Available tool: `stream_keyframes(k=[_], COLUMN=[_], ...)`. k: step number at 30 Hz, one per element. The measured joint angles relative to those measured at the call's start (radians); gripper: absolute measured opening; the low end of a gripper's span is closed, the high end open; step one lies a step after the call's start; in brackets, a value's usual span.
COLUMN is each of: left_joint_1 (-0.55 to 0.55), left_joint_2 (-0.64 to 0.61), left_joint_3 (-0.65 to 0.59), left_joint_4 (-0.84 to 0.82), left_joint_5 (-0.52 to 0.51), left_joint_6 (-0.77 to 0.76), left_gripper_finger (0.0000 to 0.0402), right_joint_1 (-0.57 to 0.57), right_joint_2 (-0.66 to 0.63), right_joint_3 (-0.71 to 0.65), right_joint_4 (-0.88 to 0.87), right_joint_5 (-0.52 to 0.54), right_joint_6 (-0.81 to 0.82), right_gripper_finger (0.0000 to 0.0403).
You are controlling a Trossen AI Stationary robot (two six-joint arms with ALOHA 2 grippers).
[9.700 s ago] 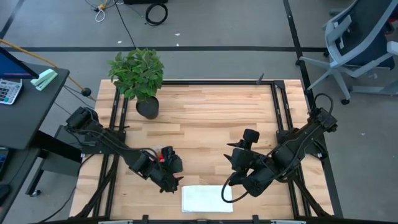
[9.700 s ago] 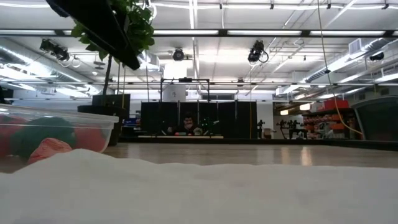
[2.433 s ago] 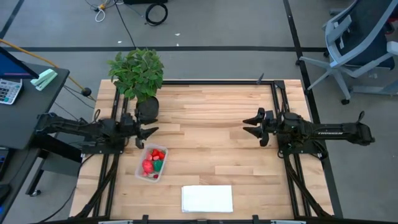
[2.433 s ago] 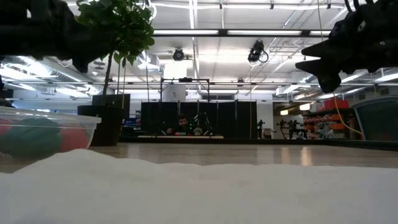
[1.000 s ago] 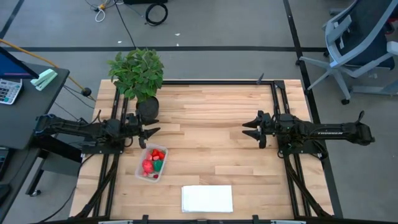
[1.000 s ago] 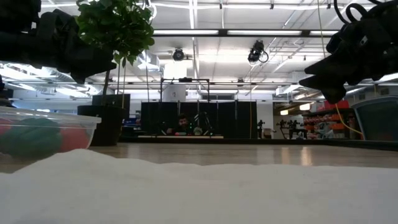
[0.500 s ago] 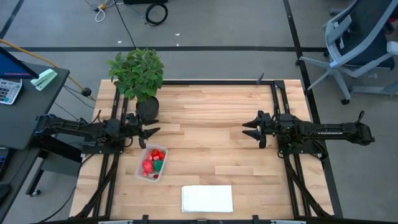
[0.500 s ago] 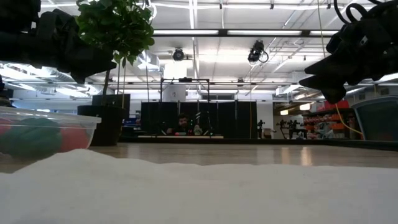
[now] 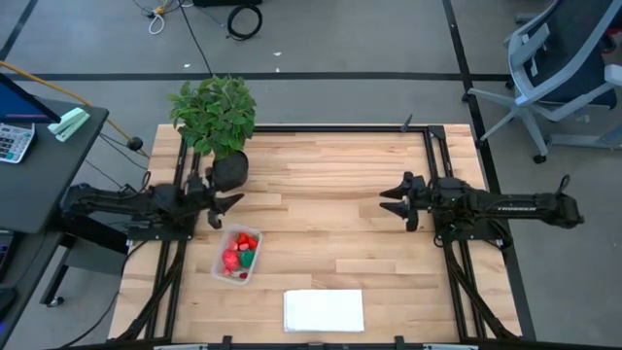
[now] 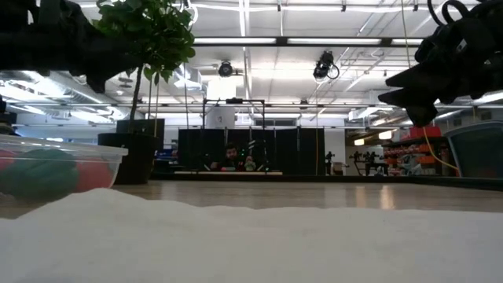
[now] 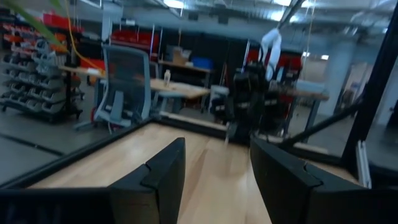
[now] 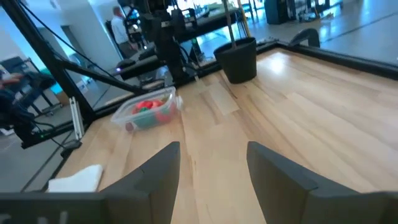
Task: Pick and placing Produce into tupperware
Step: Return to Home Position
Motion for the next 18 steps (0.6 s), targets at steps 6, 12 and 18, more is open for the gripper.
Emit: stream_keyframes(k=[6,12,18], left_joint_1=[0.0,0.0,0.0], left_joint_2=[-0.059,-0.1,-0.151], left_joint_3=[0.0,0.0,0.0], left_joint_4=[0.0,0.0,0.0], left_joint_5=[0.0,0.0,0.0], left_joint_6=[0.0,0.0,0.0], left_gripper_finger=[0.0191,0.0192,0.0186], right_joint_1=[0.0,0.0,0.0], right_joint_2=[-0.081,-0.173,-0.268], right_joint_3=[0.0,0.0,0.0], right_joint_4=[-0.002,-0.007,-0.07], right_joint_5=[0.0,0.0,0.0], right_joint_6=[0.0,0.0,0.0], right_gripper_finger=[0.0194,0.0194,0.0194])
